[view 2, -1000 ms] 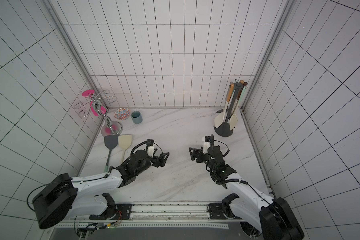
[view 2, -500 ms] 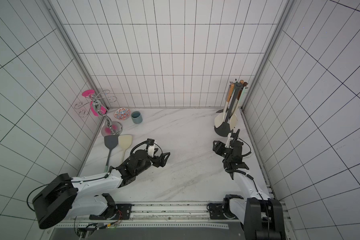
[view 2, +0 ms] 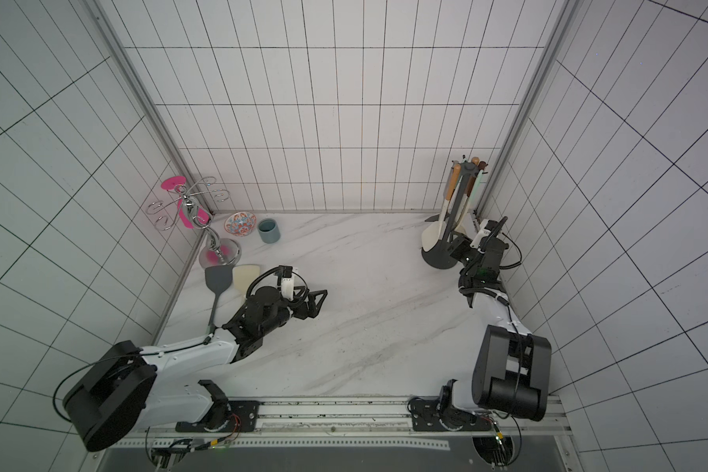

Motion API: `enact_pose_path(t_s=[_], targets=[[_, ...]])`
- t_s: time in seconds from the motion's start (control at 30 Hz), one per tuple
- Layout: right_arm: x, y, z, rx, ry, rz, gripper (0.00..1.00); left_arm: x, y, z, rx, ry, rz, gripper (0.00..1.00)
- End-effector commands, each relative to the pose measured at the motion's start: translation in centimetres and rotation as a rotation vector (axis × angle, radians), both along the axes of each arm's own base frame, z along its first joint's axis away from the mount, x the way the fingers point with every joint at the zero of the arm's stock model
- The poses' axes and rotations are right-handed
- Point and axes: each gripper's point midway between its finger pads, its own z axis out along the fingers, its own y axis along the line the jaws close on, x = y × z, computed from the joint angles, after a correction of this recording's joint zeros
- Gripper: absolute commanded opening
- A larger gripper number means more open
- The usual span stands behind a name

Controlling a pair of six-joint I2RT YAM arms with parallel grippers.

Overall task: Take the spatula off the kitchen utensil rack
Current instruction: Take off the spatula from the rack.

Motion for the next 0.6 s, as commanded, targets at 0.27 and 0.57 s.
enact_pose_path(t_s=[0.27,0.57], targets=[[4.5,-1.8,9.6,-0.240,-0.243,0.010,0.46,-0.4,-1.0,-0.5,-0.061,0.035,-0.052,0.97],[5.6,-1.8,9.6,-0.259,-0.235,0.027,0.28,-0.4,-1.0,-0.6,-0.062,0.037,-0.054,0.97]])
